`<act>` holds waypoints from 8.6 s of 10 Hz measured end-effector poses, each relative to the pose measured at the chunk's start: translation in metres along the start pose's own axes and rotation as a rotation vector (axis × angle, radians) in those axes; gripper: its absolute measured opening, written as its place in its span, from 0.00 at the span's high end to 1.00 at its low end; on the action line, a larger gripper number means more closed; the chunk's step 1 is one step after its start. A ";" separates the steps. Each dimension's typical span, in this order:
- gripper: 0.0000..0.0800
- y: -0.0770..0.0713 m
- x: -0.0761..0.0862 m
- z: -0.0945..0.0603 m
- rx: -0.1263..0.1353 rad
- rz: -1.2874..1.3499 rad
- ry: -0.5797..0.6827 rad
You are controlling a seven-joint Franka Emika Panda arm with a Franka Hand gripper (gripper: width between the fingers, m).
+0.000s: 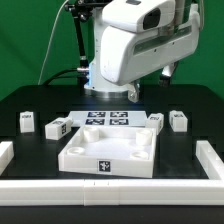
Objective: Assemble one leg
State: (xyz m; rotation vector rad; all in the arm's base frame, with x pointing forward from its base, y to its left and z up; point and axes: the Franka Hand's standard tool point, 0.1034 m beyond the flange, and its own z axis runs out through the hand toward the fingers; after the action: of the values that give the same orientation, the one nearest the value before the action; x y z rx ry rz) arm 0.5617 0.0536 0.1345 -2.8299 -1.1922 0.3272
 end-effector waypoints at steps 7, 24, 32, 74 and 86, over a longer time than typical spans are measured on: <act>0.19 0.000 0.000 0.002 0.000 -0.001 0.001; 0.19 -0.013 -0.063 0.099 -0.095 -0.648 0.091; 0.19 -0.037 -0.081 0.142 -0.099 -0.644 0.113; 0.19 -0.061 -0.008 0.114 -0.115 -0.619 0.139; 0.19 -0.125 -0.035 0.113 -0.045 0.248 0.139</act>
Offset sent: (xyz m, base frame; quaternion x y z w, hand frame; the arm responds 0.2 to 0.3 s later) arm 0.0000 0.0000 0.0000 0.0000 0.0000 0.0000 1.0000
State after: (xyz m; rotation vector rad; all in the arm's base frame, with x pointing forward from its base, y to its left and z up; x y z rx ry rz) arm 0.4259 0.1120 0.0464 -2.9862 -0.8353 0.1117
